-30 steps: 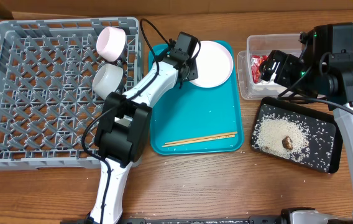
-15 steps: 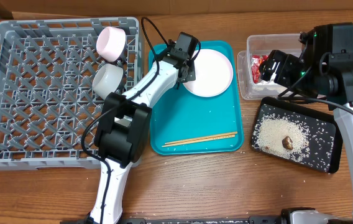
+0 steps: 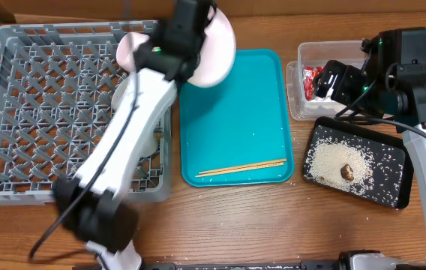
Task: Sort waste into correct bins and load items into the dishwasher
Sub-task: 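Carry the white plate to the rack and stand it at the back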
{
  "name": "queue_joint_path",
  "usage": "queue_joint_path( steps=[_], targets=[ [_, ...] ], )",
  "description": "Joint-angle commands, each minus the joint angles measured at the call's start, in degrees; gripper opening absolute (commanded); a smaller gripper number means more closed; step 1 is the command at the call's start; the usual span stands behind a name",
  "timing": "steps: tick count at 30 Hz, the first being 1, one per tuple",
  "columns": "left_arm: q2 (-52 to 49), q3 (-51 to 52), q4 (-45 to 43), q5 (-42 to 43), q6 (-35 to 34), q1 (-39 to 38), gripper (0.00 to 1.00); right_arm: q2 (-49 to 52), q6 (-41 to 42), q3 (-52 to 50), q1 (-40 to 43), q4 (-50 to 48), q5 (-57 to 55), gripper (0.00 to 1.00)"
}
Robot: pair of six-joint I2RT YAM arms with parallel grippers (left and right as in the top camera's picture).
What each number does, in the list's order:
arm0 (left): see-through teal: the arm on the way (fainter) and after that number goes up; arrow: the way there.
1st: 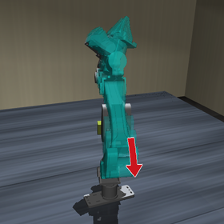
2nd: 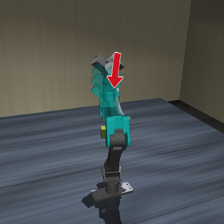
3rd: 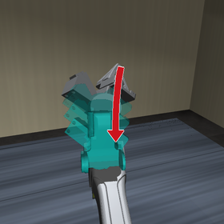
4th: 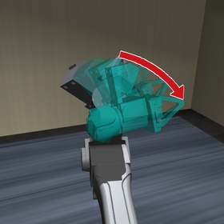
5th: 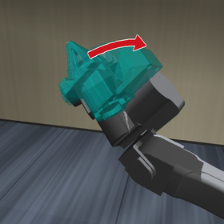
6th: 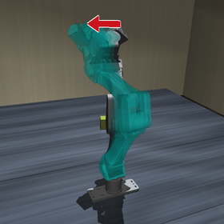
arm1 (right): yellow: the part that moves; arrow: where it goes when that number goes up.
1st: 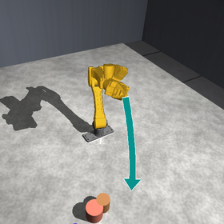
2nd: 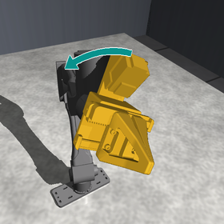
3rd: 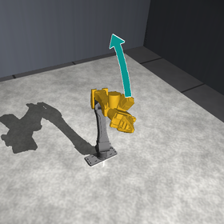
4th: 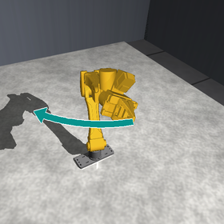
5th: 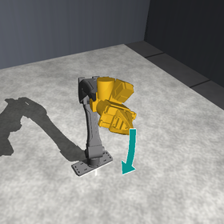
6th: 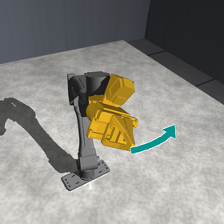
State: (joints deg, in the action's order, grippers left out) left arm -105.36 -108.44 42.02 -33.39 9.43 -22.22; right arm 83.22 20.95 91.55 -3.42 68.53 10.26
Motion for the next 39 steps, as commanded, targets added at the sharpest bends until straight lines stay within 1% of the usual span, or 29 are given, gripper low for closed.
queue_joint_path(
  steps=[1,4,8,11,15,21,25,29,34,35,36,38,39],
  targets=[
    [2.27,-0.57,0.63,-16.28,9.42,2.91,0.04,0.28,0.02,0.70,0.17,-0.26,0.09,1.00],
    [1.92,-0.37,0.55,-17.86,12.28,7.41,0.04,0.28,0.02,0.70,0.17,-0.26,0.07,1.00],
    [0.48,0.11,-0.22,-17.86,12.39,14.08,0.04,0.28,0.02,0.70,0.17,-0.26,0.09,1.00],
    [-1.05,0.22,-2.16,-17.84,12.50,18.73,0.04,0.28,0.02,0.72,0.17,-0.26,0.09,1.00],
    [-2.43,0.31,-5.79,-17.57,14.64,23.08,0.04,0.28,0.02,0.70,0.17,-0.26,0.09,1.00],
    [-6.51,0.35,-9.94,-16.11,15.96,25.38,0.04,0.28,0.02,0.70,0.17,-0.26,0.09,1.00],
    [-10.23,0.35,-10.95,-16.17,17.62,25.35,0.04,0.28,0.02,0.70,0.17,-0.26,0.09,1.00],
    [-13.86,0.35,-12.33,-18.84,17.86,25.20,0.04,0.28,0.02,0.70,0.17,-0.26,0.07,1.00],
    [-16.17,0.35,-11.96,-18.47,17.84,25.18,0.04,0.28,0.02,0.70,0.17,-0.26,0.09,1.00],
    [-16.46,0.35,-11.78,-18.12,17.38,25.18,0.07,0.28,0.02,0.70,0.17,-0.26,0.09,1.00],
    [-16.48,0.35,-11.45,-17.86,15.98,25.16,0.11,0.28,0.02,0.70,0.17,-0.26,0.07,1.00],
    [-16.46,0.33,-10.99,-17.62,12.85,25.03,0.31,0.28,0.02,0.70,0.17,-0.26,0.09,1.00],
    [-16.46,0.33,-11.04,-17.64,11.98,24.85,0.43,0.28,0.02,0.70,0.17,-0.26,0.09,1.00]
  ],
)
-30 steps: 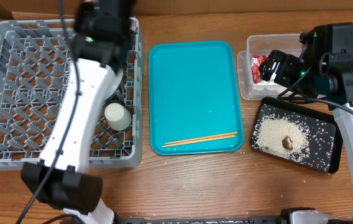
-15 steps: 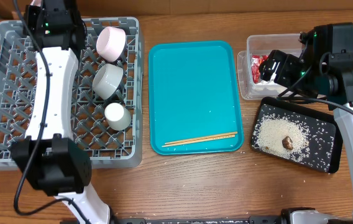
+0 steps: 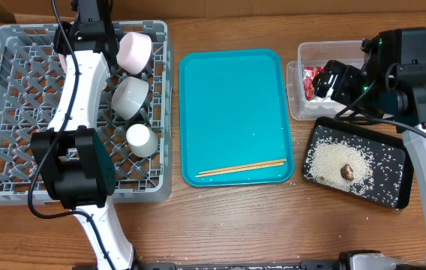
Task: Sort waste into correct bins and load items into the dishwasher
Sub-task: 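Carry the white plate to the rack and stand it at the back, then reach the left gripper to the chopsticks on the tray and grasp one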
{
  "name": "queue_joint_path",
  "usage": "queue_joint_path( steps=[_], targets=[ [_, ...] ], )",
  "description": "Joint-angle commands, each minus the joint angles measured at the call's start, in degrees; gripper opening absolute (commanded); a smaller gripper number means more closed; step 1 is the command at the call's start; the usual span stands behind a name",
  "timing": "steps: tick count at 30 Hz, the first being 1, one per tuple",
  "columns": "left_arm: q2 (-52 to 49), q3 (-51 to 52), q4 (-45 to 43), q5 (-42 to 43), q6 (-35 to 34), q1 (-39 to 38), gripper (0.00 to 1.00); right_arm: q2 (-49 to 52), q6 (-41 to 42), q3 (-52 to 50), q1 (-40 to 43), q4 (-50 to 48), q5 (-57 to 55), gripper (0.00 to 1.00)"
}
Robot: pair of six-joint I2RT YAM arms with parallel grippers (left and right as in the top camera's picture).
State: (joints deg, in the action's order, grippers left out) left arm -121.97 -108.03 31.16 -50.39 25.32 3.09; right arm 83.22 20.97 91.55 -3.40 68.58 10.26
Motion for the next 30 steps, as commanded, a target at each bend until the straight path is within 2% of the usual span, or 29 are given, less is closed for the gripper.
queue_joint_path(
  steps=[1,3,6,10,13,15,17,18,24,27,30],
  targets=[
    [0.17,-0.09,-0.22,-0.63,-4.00,-0.57,0.52,0.28,0.00,0.70,0.15,-0.31,0.09,1.00],
    [0.28,-0.22,-0.55,-0.68,-4.70,-1.16,0.68,0.28,0.00,0.70,0.15,-0.31,0.09,1.00],
    [1.31,-0.96,0.13,-0.79,-6.21,-2.56,0.81,0.28,0.00,0.70,0.15,-0.31,0.07,1.00],
    [5.16,-2.58,2.05,-0.11,-7.37,-5.68,0.90,0.28,0.00,0.70,0.15,-0.31,0.09,1.00],
    [10.16,-3.80,6.49,3.76,-5.07,-10.03,0.90,0.28,0.00,0.70,0.15,-0.31,0.07,1.00],
    [13.92,-3.96,10.23,9.97,-1.79,-14.14,0.89,0.28,0.00,0.70,0.15,-0.31,0.07,1.00],
    [16.57,-3.96,14.12,19.85,1.42,-18.27,0.89,0.28,0.00,0.70,0.15,-0.31,0.09,1.00],
    [17.62,-3.96,16.63,27.67,3.21,-20.59,0.90,0.28,0.00,0.70,0.15,-0.31,0.09,1.00],
    [14.97,-3.26,27.58,58.77,10.71,-26.51,0.90,0.28,0.00,0.70,0.15,-0.31,0.09,1.00],
    [8.66,-2.73,32.30,65.02,13.73,-28.11,0.91,0.28,0.00,0.70,0.15,-0.31,0.07,1.00],
    [2.56,-2.73,35.21,65.99,15.41,-29.70,0.90,0.28,0.00,0.70,0.15,-0.31,0.09,1.00]
  ],
)
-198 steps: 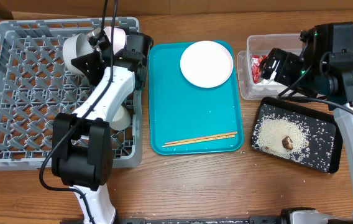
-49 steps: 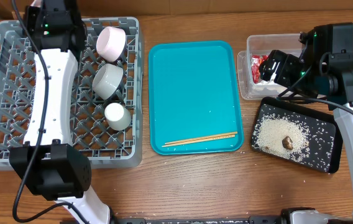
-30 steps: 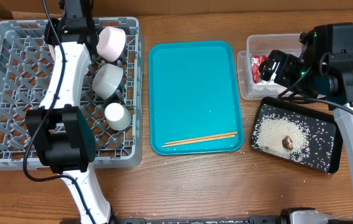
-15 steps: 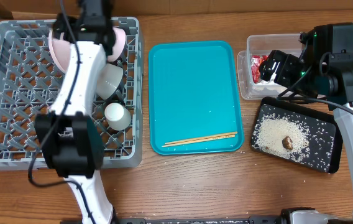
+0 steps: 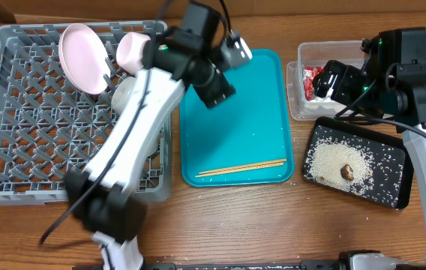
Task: Sort waste into correct bins and load items into the dishwasher
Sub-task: 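Reach the left gripper to the chopsticks on the tray and grasp one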
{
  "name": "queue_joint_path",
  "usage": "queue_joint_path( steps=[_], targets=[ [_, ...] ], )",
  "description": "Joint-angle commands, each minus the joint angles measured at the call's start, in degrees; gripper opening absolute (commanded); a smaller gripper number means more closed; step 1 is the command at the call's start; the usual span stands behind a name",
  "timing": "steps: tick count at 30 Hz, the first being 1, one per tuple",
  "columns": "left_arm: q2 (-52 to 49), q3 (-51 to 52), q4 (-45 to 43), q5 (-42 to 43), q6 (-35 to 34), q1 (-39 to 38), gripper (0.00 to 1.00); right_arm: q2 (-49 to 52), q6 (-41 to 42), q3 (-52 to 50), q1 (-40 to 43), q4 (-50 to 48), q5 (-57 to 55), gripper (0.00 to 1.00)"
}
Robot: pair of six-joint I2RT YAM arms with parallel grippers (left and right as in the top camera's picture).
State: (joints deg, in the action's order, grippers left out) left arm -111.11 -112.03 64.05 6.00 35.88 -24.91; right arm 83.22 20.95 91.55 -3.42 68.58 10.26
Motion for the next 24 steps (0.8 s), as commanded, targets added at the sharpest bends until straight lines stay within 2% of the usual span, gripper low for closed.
queue_joint_path(
  steps=[1,8,14,24],
  targets=[
    [-10.19,1.27,3.23,9.70,5.42,-2.49,0.89,0.28,0.02,0.70,0.17,-0.31,0.09,1.00],
    [-16.81,1.27,9.49,9.55,11.65,-7.39,0.87,0.28,0.02,0.70,0.17,-0.31,0.07,1.00],
    [-17.05,1.57,12.76,8.83,11.69,-8.94,0.89,0.28,0.02,0.70,0.17,-0.31,0.09,1.00],
    [-17.05,9.53,6.75,8.44,11.91,-9.49,0.91,0.28,0.02,0.70,0.17,-0.31,0.09,1.00]
  ],
)
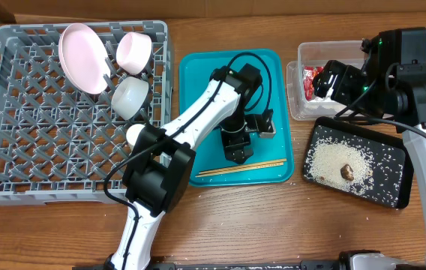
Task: Sort waste into correct bins and load items into the dishwasher
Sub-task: 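Reach the left gripper to the chopsticks on the tray and grasp one, then carry the chopstick to the rack and insert it upright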
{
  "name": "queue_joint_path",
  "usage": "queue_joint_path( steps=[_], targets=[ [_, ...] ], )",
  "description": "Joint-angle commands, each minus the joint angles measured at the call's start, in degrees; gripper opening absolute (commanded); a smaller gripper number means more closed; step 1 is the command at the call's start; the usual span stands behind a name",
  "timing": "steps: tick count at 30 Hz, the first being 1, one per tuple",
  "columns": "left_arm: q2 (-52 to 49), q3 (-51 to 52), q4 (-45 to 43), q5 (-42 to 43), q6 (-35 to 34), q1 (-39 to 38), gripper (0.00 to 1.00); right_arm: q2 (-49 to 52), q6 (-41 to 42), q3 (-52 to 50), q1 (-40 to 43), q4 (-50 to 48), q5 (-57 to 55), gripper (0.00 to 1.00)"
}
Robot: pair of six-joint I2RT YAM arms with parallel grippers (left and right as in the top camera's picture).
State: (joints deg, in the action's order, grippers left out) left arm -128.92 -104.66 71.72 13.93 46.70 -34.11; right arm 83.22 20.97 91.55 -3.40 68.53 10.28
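Observation:
My left gripper (238,155) hangs low over the teal tray (207,82), just above the pair of wooden chopsticks (241,169) lying near the tray's front edge; it looks open and holds nothing. In the grey dish rack (18,112), a pink plate (80,46) stands on edge, with a pink bowl (134,49), a white bowl (130,96) and a white cup (133,133) beside it. My right gripper (323,79) hovers over the clear bin (325,51), which holds a red wrapper (310,75), and looks open.
A black tray (389,176) strewn with rice and a brown scrap (346,172) sits at the front right. The left arm crosses the rack's right edge and the tray. Bare wood lies along the table's front.
My left gripper has gone from the tray's back left corner to the tray's front middle, right above the chopsticks. The plate stays in the rack. The right arm has not moved.
First my left gripper held the pink plate above the rack's back right corner. Then the arm was at the rack's back left. After that the plate stood in the rack and the gripper was over the tray, empty. Now it hangs by the chopsticks.

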Motion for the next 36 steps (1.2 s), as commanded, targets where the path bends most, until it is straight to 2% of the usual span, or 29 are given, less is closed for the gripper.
queue_joint_path(
  steps=[1,6,9,13,22,26,29,34,36],
  targets=[
    [0.76,2.99,-1.60,0.46,1.09,-0.52,0.90,0.28,0.00,0.70,0.15,-0.26,0.07,1.00],
    [0.76,6.75,-5.88,-4.37,0.00,-2.43,0.94,0.28,0.00,0.70,0.15,-0.26,0.07,1.00],
    [0.76,9.18,-10.47,-9.73,-3.45,-3.63,0.95,0.28,0.00,0.70,0.15,-0.26,0.07,1.00],
    [0.76,11.96,-13.94,-11.61,-4.76,-4.55,0.94,0.28,0.00,0.70,0.15,-0.26,0.07,1.00],
    [0.79,13.64,-15.21,-12.59,-5.22,-5.03,0.89,0.28,0.00,0.70,0.15,-0.26,0.07,1.00],
    [0.79,13.57,-15.28,-14.38,-8.61,-5.27,0.88,0.28,0.00,0.70,0.15,-0.26,0.07,1.00],
    [0.79,13.60,-16.63,-14.58,-9.68,-5.29,0.73,0.28,0.00,0.70,0.15,-0.26,0.04,1.00],
    [0.79,13.60,-18.69,-14.56,-9.68,-5.18,0.33,0.28,0.00,0.70,0.15,-0.26,0.04,1.00],
    [0.79,13.60,-19.06,-14.56,-9.66,-5.18,0.22,0.28,0.00,0.70,0.15,-0.26,0.07,1.00]
  ],
)
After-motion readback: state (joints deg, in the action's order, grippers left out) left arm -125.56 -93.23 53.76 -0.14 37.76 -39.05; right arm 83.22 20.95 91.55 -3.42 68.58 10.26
